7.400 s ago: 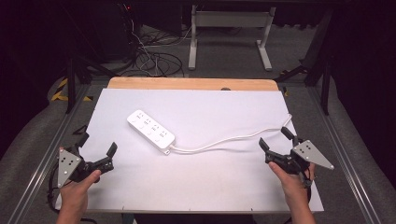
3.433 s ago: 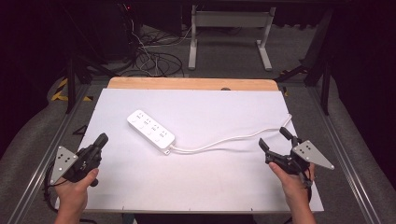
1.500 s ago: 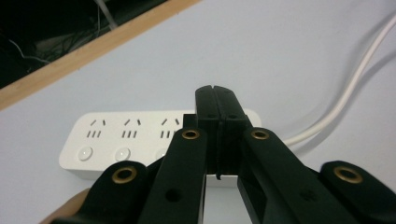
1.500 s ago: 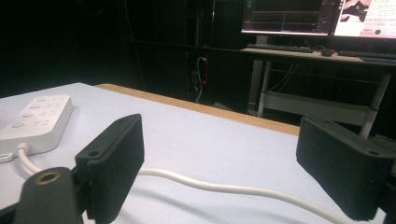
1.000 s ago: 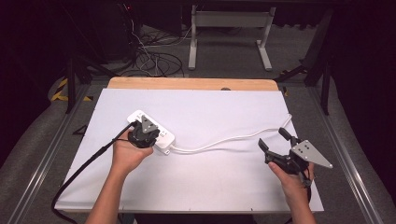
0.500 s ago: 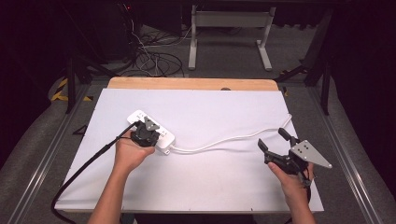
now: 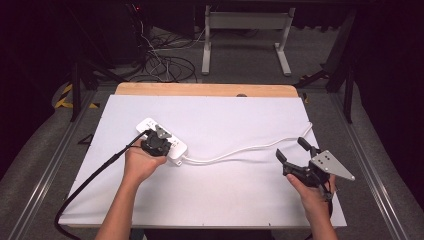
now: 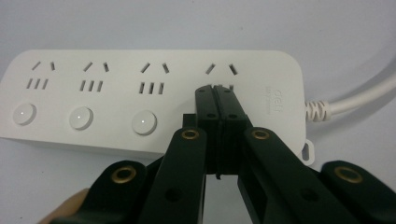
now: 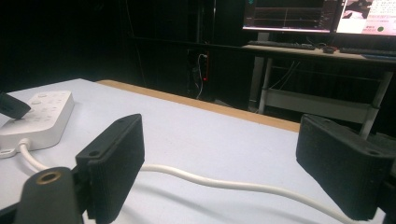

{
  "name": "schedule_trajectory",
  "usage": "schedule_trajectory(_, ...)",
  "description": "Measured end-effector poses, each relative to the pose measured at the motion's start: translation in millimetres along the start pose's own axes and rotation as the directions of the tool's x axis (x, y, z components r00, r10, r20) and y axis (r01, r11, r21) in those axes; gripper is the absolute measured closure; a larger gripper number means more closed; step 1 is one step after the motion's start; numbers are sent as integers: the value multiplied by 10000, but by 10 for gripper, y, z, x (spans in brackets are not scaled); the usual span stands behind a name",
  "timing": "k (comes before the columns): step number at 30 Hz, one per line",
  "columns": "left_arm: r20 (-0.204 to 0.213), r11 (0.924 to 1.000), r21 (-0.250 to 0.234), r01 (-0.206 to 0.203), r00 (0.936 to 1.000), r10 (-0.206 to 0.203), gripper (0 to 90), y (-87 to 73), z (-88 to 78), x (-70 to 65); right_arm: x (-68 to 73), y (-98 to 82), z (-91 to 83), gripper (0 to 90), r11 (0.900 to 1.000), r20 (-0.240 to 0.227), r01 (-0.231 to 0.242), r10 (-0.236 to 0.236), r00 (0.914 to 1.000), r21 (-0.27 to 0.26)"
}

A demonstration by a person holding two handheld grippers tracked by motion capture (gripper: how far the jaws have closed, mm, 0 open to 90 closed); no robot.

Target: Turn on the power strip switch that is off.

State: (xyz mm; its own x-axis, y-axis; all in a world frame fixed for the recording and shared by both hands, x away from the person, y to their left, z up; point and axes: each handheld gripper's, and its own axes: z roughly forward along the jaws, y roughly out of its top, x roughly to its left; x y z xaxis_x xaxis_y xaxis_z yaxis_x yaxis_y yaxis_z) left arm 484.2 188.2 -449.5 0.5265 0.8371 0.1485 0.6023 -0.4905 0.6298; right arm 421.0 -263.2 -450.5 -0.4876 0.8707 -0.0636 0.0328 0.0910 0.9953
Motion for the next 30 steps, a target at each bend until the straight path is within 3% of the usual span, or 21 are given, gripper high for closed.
schedule_trajectory(5, 231, 9999, -22, 142, 9996, -141, 899, 4, 4, 1, -1, -3, -2, 162, 10000, 4, -20, 20, 10000, 20)
schedule_trajectory(16, 72, 9998, 31, 171, 9998, -171, 900, 5, 23, -13, -3, -1, -11, 162, 10000, 43, -1, 1, 10000, 20)
schedule_trajectory(20, 272, 9995, 154, 286, 9992, -290, 900, 10, 18, -7, 1, 3, -15, 162, 10000, 22, 3, -3, 10000, -5)
schedule_trajectory(30, 316, 9992, 223, 338, 9989, -345, 900, 16, 22, 1, 6, 4, -11, 162, 10000, 44, 32, -32, 10000, 15)
